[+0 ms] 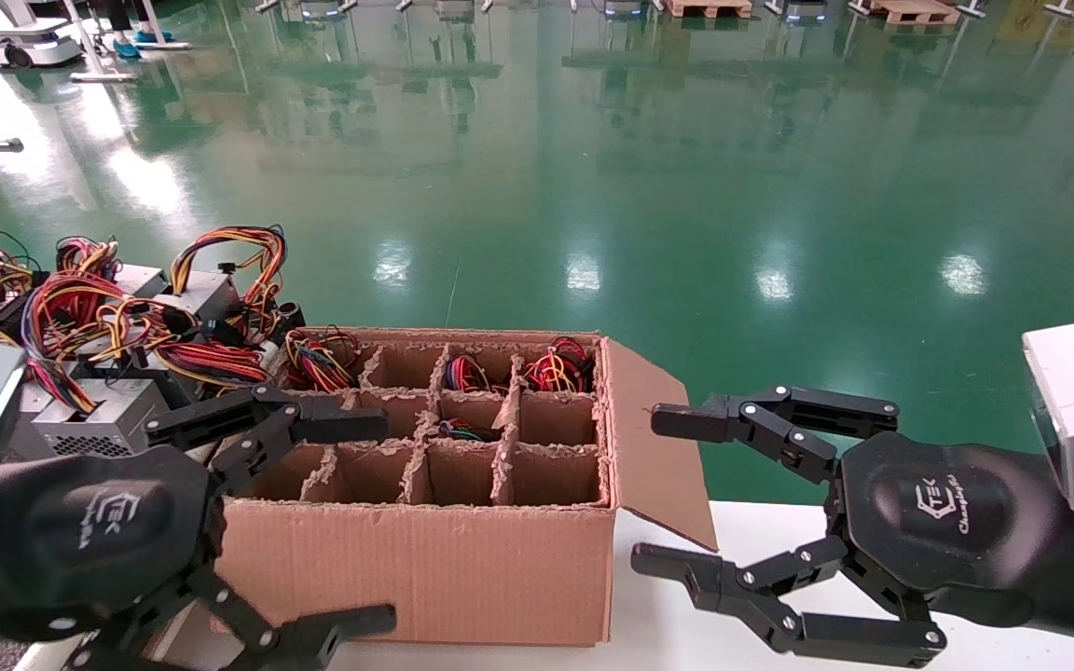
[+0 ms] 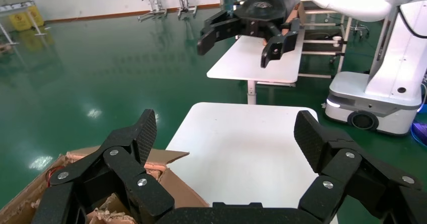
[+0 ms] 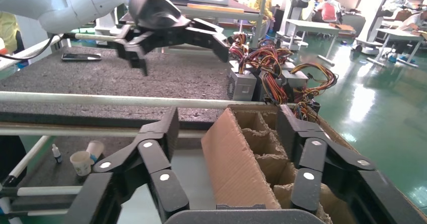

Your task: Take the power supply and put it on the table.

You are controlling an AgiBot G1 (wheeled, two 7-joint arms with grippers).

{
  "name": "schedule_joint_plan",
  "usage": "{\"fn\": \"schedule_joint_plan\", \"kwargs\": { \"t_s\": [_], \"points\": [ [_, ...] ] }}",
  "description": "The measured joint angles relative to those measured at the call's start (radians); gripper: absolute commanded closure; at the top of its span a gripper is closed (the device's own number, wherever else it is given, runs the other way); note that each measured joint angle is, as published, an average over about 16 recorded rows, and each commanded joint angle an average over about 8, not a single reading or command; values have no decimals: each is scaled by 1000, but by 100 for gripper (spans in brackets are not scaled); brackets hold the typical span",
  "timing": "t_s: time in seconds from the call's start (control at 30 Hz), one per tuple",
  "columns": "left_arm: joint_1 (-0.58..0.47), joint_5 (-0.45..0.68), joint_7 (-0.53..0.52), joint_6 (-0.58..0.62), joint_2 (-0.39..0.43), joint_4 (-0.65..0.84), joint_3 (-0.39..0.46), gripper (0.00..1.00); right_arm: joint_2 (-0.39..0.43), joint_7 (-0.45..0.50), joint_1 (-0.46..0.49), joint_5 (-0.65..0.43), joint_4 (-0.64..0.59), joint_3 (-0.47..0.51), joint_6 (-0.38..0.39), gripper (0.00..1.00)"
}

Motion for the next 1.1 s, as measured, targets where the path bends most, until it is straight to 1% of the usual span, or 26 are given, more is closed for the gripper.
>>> {"fn": "schedule_joint_plan", "kwargs": {
  "t_s": [0.27, 0.37, 0.47, 0.6, 0.77, 0.93, 0.97, 1.1],
  "points": [
    [-23, 23, -87, -43, 30, 69, 33, 0, 0, 0, 0, 0, 0, 0, 0, 100],
    [-43, 43, -145, -70, 52, 123, 59, 0, 0, 0, 0, 0, 0, 0, 0, 100],
    [-72, 74, -196, -88, 74, 182, 88, 0, 0, 0, 0, 0, 0, 0, 0, 100],
    [-129, 143, -235, -96, 100, 264, 134, 0, 0, 0, 0, 0, 0, 0, 0, 100],
    [-224, 246, -220, -78, 134, 375, 192, 0, 0, 0, 0, 0, 0, 0, 0, 100],
    [-331, 358, -147, -56, 175, 497, 246, 0, 0, 0, 0, 0, 0, 0, 0, 100],
    [-351, 379, -128, -54, 185, 522, 255, 0, 0, 0, 0, 0, 0, 0, 0, 98],
    [-419, 440, -51, -63, 227, 631, 279, 0, 0, 0, 0, 0, 0, 0, 0, 48]
  ]
}}
